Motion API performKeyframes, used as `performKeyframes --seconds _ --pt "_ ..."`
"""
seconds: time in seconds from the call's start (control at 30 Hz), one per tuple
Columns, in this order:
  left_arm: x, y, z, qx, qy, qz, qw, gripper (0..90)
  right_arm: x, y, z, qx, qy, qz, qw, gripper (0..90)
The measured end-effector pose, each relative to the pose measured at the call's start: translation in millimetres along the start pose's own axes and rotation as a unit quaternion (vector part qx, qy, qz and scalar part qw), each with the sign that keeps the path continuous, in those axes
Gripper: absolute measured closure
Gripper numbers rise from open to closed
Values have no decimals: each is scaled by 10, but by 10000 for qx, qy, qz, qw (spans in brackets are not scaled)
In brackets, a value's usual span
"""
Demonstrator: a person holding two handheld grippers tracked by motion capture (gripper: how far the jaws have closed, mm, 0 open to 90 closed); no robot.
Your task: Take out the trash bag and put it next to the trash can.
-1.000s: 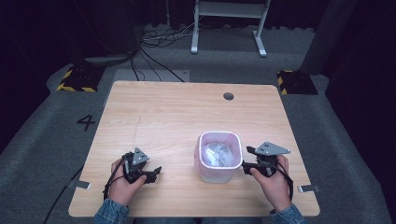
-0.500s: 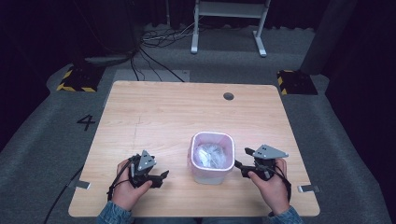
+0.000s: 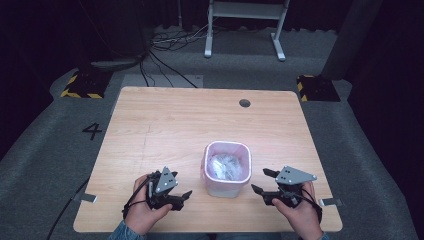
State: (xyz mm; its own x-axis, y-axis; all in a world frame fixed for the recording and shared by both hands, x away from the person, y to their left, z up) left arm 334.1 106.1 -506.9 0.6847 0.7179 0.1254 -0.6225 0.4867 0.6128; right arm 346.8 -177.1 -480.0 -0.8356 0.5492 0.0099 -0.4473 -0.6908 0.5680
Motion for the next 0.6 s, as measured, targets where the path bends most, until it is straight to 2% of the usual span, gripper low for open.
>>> performKeyframes --seconds 0.07,0.23,0.3,0.37,0.43,0.53,0.6 --pt "-28 -33 24 -75 -43 -13 10000 245 23 -10 -4 -38 107 130 9999 326" --pt "-137 -107 85 -159 -152 -202 9996 242 -2 -70 -3 -24 188 203 9996 347" --pt "-184 -121 129 -221 -206 -295 9991 242 -1 -117 9 -46 212 293 9993 389" --pt "-232 -145 170 -294 -165 -457 9984 251 -15 -160 20 -99 246 330 9991 430" --pt "-247 -188 204 -364 -160 -514 9979 259 -14 -208 15 -86 258 418 9988 465" --pt "-286 -239 257 -490 -237 -654 9964 326 24 -261 0 24 402 562 9976 550" --pt "-326 -246 284 -550 -373 -755 9949 423 53 -268 3 30 499 636 9967 617"
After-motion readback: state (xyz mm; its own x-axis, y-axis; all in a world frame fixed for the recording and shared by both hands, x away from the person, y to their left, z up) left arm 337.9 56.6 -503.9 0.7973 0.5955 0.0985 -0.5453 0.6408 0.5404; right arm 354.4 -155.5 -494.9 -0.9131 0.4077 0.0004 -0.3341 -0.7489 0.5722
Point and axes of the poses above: each handheld gripper's, and its own axes: y roughly backward along the jaws, z roughly out of its top, x roughly to its left, the point moved 8 cm from there along -y, roughly forward along the jaws, and after that the axes turned 7 degrees about z, right-handed, at the moved point
